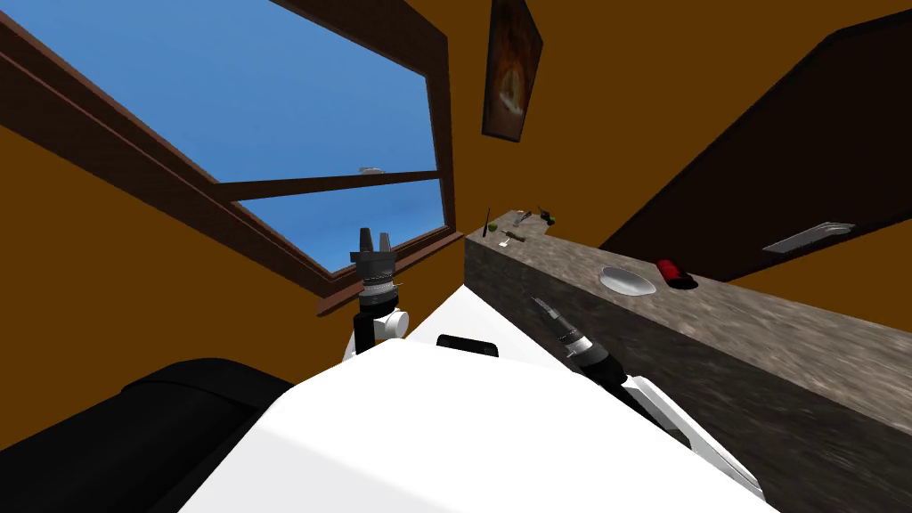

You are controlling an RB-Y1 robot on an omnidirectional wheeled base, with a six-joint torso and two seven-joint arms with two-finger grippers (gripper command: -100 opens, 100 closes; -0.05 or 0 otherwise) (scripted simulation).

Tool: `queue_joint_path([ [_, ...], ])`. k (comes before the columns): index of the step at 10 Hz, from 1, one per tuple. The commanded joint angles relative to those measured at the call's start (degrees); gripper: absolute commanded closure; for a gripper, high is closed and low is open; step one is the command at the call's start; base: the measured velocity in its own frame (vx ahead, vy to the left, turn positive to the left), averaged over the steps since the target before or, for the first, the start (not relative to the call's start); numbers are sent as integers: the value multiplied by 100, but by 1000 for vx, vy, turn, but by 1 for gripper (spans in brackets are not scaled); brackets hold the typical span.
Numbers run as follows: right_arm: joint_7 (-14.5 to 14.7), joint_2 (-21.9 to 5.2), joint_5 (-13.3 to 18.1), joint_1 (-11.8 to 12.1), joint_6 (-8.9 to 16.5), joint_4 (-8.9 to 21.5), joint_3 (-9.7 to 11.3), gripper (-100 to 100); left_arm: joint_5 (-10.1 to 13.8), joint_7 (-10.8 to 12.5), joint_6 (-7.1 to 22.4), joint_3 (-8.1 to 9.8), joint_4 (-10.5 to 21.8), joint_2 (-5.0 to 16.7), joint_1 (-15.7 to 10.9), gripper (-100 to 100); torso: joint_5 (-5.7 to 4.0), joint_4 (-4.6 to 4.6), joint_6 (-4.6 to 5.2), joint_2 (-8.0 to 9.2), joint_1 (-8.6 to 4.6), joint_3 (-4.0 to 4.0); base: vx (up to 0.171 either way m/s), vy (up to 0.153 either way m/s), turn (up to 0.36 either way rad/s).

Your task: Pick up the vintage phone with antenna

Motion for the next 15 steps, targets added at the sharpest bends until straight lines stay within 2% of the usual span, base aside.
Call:
queue_joint_path([
  [1, -37, -286, 141, -27, -141, 286, 21, -100, 0, 0, 0, 0, 0, 0, 0, 0, 0, 0, 0, 0, 0, 0, -91, 14, 348],
  [2, -37, -468, 141, -27, -141, 446, 21, -100, 0, 0, 0, -1, 0, 0, -1, 0, 0, -1, -6, -5, 2, -3, -62, 7, 219],
  [3, -37, -468, 141, -27, -141, 517, 21, -100, 0, 0, 0, 0, 0, 0, 0, 0, 0, -3, 0, -15, -2, -8, -19, 3, -18],
  [4, -86, -742, 256, -55, -243, 730, 38, -100, 0, 0, 0, 1, 0, 0, 1, 0, -1, -6, 3, -28, -2, -16, -37, 17, 323],
  [9, -190, -1609, 477, -115, -469, 1652, 92, -100, 0, 0, 0, 0, 0, 1, 0, 0, -2, -7, -5, -32, -8, -19, -36, -2, 300],
  [10, -190, -1668, 477, -115, -469, 1696, 92, -100, 0, 0, 0, 1, 0, 1, 1, 0, -2, -8, 0, -38, -11, -22, -2, -8, 18],
  [11, -245, -1878, 582, -143, -590, 1924, 133, -100, 0, 0, 0, 1, -1, 1, 2, 0, -3, -9, 5, -40, -9, -23, 1, -7, 337],
  [12, -245, -2031, 582, -143, -590, 2094, 133, -100, 0, 0, 0, 0, 0, 1, 1, 0, -2, -9, -6, -44, -11, -25, 1, -20, 265],
  [13, -245, -2060, 582, -143, -590, 2112, 133, -100, 0, 0, 0, 1, 0, 1, 2, 0, -3, -10, 1, -46, -14, -26, 3, -15, 31],
  [14, -301, -2325, 682, -171, -716, 2308, 183, -100, 0, 0, 0, 1, -1, 1, 2, 0, -4, -10, 4, -45, -12, -26, 18, -21, 323],
  [15, -301, -2438, 682, -171, -716, 2491, 183, -100, 0, 0, 0, 1, 0, 1, 1, 0, -3, -11, -5, -52, -16, -30, 19, -36, 296],
])
